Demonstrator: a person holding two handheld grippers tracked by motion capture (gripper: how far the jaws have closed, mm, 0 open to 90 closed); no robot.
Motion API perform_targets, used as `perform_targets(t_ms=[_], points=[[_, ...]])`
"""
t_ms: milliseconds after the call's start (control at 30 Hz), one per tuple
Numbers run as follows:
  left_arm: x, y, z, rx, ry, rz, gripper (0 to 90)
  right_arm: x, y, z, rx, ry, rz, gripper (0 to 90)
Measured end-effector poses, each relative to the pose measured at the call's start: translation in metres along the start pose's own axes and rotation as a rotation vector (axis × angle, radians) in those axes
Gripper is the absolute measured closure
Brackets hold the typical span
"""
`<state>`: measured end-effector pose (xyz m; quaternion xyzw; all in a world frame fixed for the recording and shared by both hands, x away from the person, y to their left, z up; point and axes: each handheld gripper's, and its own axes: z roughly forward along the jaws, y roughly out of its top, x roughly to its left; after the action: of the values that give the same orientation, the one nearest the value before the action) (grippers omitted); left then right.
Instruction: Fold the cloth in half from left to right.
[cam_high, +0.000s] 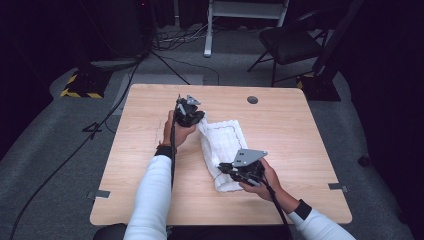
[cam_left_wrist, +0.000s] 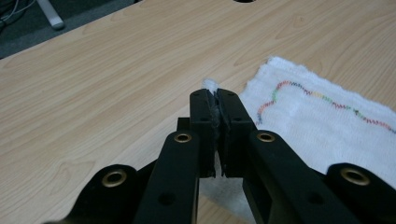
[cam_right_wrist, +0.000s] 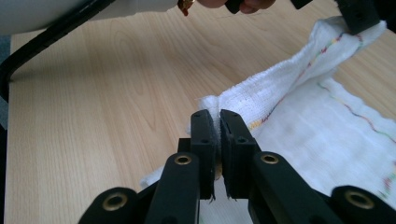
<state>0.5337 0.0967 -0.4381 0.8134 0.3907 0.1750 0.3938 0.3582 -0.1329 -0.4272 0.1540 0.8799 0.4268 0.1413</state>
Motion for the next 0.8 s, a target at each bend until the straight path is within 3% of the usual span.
perform_targets(t_ms=[300, 800], points=[[-0.027, 0.014, 0.024, 0.006, 0.002, 0.019, 85.9, -0.019, -0.021, -0.03, 0.007, -0.053, 0.039, 84.7], [-0.056, 0.023, 0.064, 0.032, -0.019, 0.046, 85.2, -0.035, -0.056, -0.044, 0.086, -0.096, 0.095, 84.2]])
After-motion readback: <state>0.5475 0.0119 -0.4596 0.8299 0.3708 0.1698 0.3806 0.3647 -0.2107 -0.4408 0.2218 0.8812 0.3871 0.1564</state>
